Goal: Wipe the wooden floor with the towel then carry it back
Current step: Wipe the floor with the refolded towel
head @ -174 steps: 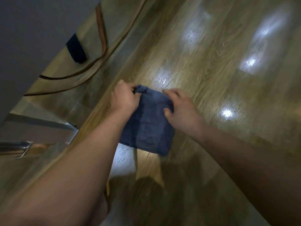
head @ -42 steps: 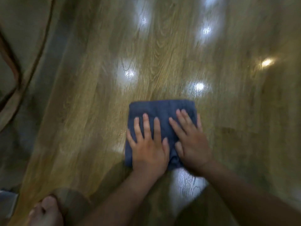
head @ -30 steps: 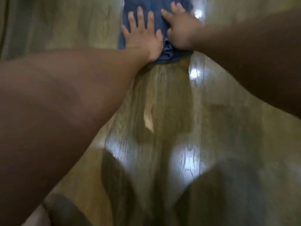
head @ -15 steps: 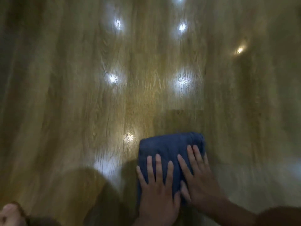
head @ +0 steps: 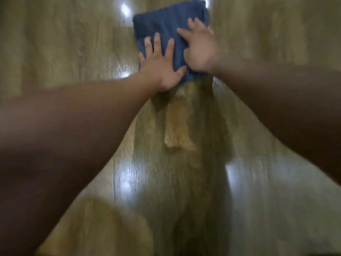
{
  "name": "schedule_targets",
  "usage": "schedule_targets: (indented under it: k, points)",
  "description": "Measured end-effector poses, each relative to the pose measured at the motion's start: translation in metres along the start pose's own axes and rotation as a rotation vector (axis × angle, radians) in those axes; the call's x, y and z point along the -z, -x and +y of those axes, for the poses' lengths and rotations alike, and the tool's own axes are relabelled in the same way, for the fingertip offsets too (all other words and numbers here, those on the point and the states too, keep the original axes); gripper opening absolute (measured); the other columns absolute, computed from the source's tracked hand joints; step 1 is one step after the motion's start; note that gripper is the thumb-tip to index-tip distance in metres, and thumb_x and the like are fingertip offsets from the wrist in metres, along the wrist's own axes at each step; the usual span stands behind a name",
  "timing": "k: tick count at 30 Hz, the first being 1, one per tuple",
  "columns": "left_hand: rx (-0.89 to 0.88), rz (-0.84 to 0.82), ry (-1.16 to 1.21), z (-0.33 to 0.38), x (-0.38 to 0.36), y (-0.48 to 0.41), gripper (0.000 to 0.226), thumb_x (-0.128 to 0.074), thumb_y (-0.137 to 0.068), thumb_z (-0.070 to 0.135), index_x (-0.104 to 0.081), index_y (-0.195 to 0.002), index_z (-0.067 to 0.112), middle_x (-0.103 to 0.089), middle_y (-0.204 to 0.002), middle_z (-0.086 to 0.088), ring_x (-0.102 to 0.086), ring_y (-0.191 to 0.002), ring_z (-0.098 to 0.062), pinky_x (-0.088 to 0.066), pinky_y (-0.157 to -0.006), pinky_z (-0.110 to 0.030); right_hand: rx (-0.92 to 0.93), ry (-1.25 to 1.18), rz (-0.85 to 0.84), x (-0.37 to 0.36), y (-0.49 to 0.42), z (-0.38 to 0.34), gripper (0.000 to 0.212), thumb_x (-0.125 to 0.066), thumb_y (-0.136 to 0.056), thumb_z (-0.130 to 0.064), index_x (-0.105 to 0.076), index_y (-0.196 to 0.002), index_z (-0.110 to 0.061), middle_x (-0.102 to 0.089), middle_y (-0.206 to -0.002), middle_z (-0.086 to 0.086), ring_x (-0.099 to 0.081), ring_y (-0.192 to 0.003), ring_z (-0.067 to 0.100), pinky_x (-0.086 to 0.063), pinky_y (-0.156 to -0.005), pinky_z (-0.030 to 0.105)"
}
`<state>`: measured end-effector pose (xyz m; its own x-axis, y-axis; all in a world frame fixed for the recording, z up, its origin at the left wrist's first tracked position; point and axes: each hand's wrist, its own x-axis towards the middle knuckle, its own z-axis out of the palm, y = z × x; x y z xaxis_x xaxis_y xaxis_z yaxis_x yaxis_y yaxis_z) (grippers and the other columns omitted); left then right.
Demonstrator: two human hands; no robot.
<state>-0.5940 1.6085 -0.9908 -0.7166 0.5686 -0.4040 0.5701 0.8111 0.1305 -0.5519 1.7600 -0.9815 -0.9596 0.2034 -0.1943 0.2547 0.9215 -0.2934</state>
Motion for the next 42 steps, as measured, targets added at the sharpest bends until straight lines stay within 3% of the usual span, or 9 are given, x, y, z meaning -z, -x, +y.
schedule_targets:
  k: [4,10,15,20,24,28,34,38,42]
  points:
    - [-0.133,0.121,0.076,0.027,-0.05,0.125,0.083,-0.04,-0.092,0.06,-0.013,-0.158,0.017,0.004,-0.164,-0.021,0.005,-0.15,-0.044,-0.005,-0.121,-0.055,-0.038,-0.053,0.034,-0.031,0.133,-0.016,0.061,-0.049,-0.095,-0.015,-0.034,-0.154,-0.018,-0.013,-0.165,0.015,-0.009,-0.154,0.032,-0.005,-0.124,0.044]
    - [-0.417,0.045,0.082,0.091,-0.138,0.289,0.079,-0.054,-0.085,0.051,-0.031,-0.153,0.018,-0.005,-0.164,-0.02,-0.011,-0.15,-0.041,-0.02,-0.11,-0.066,-0.339,-0.237,0.115,-0.073,0.359,-0.03,0.056,-0.039,-0.085,-0.019,-0.049,-0.139,-0.008,-0.041,-0.146,0.025,-0.03,-0.139,0.038,-0.04,-0.098,0.074]
    - [-0.391,0.036,0.089,0.098,-0.116,0.235,0.091,-0.048,-0.089,0.057,-0.005,-0.159,0.017,0.004,-0.165,-0.018,0.007,-0.152,-0.037,-0.006,-0.113,-0.069,-0.368,-0.097,0.125,-0.058,0.277,-0.018,0.066,-0.029,-0.097,-0.04,-0.026,-0.156,-0.011,-0.021,-0.162,0.024,-0.016,-0.15,0.043,-0.014,-0.119,0.063]
    - [-0.306,-0.062,-0.05,0.12,-0.048,0.057,0.102,-0.036,-0.086,0.073,0.016,-0.155,0.019,0.027,-0.161,-0.014,0.03,-0.146,-0.034,0.012,-0.112,-0.068,-0.395,-0.033,0.223,-0.022,0.129,0.066,0.065,-0.021,-0.101,-0.05,-0.016,-0.16,-0.022,-0.016,-0.165,0.017,-0.01,-0.152,0.037,-0.009,-0.121,0.057]
    - [-0.247,-0.216,-0.122,0.129,-0.008,-0.002,0.112,-0.04,-0.079,0.082,0.02,-0.154,0.025,0.032,-0.16,-0.011,0.033,-0.144,-0.033,0.019,-0.11,-0.065,-0.321,0.024,0.215,-0.005,0.072,0.094,0.058,-0.017,-0.101,-0.052,-0.017,-0.158,-0.038,-0.014,-0.166,0.014,-0.009,-0.153,0.036,-0.007,-0.121,0.056]
    - [-0.382,-0.093,-0.127,0.104,-0.014,0.037,0.09,-0.039,-0.094,0.065,0.008,-0.158,0.022,0.02,-0.163,-0.013,0.023,-0.149,-0.033,0.003,-0.12,-0.059,-0.303,0.053,0.183,-0.008,0.097,0.089,0.062,-0.022,-0.097,-0.063,-0.023,-0.155,-0.041,-0.018,-0.165,0.013,-0.015,-0.15,0.039,-0.014,-0.119,0.057]
    - [-0.422,0.066,-0.253,0.022,-0.05,0.142,0.076,-0.038,-0.093,0.057,-0.012,-0.158,0.027,0.001,-0.167,-0.009,0.007,-0.153,-0.027,0.012,-0.111,-0.069,-0.294,0.123,0.161,-0.048,0.16,-0.011,0.06,-0.035,-0.094,-0.046,-0.033,-0.153,-0.034,-0.025,-0.161,0.02,-0.024,-0.144,0.046,-0.025,-0.111,0.061]
    - [-0.255,-0.007,-0.189,-0.08,-0.045,0.208,0.08,-0.048,-0.082,0.057,-0.019,-0.154,0.041,-0.01,-0.167,0.003,-0.01,-0.152,-0.024,0.015,-0.106,-0.074,-0.202,0.119,0.048,-0.075,0.151,-0.111,0.062,-0.038,-0.093,-0.048,-0.027,-0.153,-0.035,-0.016,-0.164,0.02,-0.017,-0.146,0.045,-0.021,-0.113,0.065]
    - [0.119,0.051,0.162,-0.188,-0.033,0.266,0.069,-0.049,-0.062,0.053,-0.058,-0.128,0.039,-0.047,-0.149,0.006,-0.041,-0.138,-0.025,-0.01,-0.114,-0.064,0.017,0.032,-0.004,-0.112,0.132,-0.252,0.069,-0.042,-0.091,-0.059,-0.025,-0.155,-0.038,-0.007,-0.165,0.023,-0.004,-0.149,0.048,-0.003,-0.115,0.068]
